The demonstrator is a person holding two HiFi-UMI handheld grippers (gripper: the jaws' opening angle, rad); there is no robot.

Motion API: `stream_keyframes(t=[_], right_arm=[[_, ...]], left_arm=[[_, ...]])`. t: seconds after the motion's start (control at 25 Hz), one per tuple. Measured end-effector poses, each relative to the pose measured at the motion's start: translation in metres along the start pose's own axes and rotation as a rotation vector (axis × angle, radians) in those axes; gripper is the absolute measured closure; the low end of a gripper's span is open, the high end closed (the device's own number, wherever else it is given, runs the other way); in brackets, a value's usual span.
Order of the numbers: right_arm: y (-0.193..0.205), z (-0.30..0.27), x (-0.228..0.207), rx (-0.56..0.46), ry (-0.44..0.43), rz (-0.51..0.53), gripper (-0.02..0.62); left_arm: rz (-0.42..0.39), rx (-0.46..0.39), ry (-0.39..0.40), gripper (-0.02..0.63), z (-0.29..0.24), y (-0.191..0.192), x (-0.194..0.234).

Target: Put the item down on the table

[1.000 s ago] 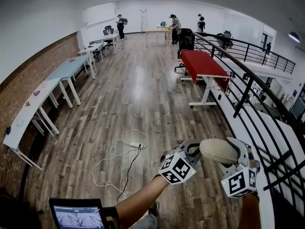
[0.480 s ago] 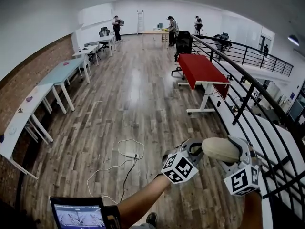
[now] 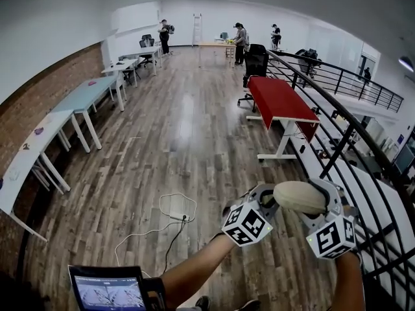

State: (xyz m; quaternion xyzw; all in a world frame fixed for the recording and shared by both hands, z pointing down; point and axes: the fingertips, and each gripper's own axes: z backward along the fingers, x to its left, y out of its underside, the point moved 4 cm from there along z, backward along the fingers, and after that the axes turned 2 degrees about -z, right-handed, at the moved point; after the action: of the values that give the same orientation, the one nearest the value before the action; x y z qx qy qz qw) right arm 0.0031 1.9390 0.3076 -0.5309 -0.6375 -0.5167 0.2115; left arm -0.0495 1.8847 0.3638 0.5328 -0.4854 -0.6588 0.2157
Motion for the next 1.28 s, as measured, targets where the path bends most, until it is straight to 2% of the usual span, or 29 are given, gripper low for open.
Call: stream_keyframes(t=[0.24, 0.4, 0.64, 0.8, 0.92, 1.04, 1.28], right_arm=[[0.016, -0.036, -0.025, -0.038, -0.038, 0.026, 0.291], [0.043, -0.050, -0.051, -0.064, -0.048, 0.038, 0.291], [0.105, -0.068, -0.090, -0.092, -0.066, 0.070, 0.291], [0.186, -0.074, -0.125, -0.131, -0.089, 0.070, 0.291], [0.221, -0.076, -0.145, -0.154, -0.100, 0.088, 0.291], [0.229, -0.079, -0.159, -0.176, -0.104, 0.100, 0.291], [0.221, -0.079, -0.157, -0.191, -0.115, 0.110, 0.291]], left_arm=[[0.013, 0.023, -0.053, 0.604, -0.028, 0.013, 0.033], [0.013, 0.035, -0.086, 0.604, -0.062, 0.013, 0.049], [0.020, 0.053, -0.134, 0.604, -0.129, 0.017, 0.059], [0.018, 0.084, -0.161, 0.604, -0.215, 0.017, 0.046], [0.011, 0.097, -0.182, 0.604, -0.254, 0.011, 0.044], [0.003, 0.103, -0.205, 0.604, -0.268, 0.006, 0.052], [0.004, 0.109, -0.220, 0.604, -0.259, 0.003, 0.052]])
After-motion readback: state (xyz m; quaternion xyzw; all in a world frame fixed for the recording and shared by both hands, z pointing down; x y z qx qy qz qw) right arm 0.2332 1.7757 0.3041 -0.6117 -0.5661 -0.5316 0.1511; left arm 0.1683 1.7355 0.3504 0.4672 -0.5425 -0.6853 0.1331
